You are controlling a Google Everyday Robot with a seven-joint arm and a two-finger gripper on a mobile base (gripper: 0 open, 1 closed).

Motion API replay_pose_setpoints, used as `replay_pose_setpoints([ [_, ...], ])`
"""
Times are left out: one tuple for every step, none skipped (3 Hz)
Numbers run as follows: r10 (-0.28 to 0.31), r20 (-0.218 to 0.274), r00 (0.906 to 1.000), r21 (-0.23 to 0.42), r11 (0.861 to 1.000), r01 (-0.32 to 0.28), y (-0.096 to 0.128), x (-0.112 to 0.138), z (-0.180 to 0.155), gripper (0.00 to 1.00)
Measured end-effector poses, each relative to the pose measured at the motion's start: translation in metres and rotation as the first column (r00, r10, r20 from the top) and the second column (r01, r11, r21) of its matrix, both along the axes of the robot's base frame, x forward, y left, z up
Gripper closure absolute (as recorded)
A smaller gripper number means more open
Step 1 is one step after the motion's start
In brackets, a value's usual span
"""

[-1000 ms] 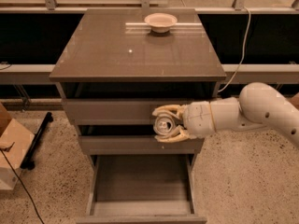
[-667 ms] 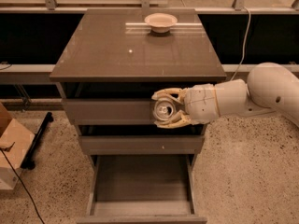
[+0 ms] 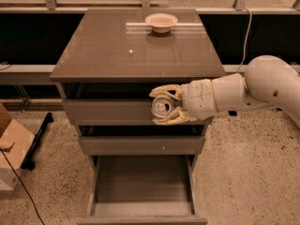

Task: Pick 7up can from bottom drawer and place on counter

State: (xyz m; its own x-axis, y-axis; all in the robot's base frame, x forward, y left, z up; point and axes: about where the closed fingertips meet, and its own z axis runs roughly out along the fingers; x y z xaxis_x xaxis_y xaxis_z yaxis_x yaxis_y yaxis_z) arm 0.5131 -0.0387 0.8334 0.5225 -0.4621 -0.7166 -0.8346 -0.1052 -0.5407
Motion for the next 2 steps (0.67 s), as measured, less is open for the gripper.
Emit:
replay_pose_setpoints([
  [0.026, 0.041, 0.9988, -0.014, 1.000, -0.025, 0.006, 0.017, 0.021, 1.00],
  [0.025, 0.094, 0.9953, 0.002, 1.000, -0.025, 0.009, 0.045, 0.051, 1.00],
])
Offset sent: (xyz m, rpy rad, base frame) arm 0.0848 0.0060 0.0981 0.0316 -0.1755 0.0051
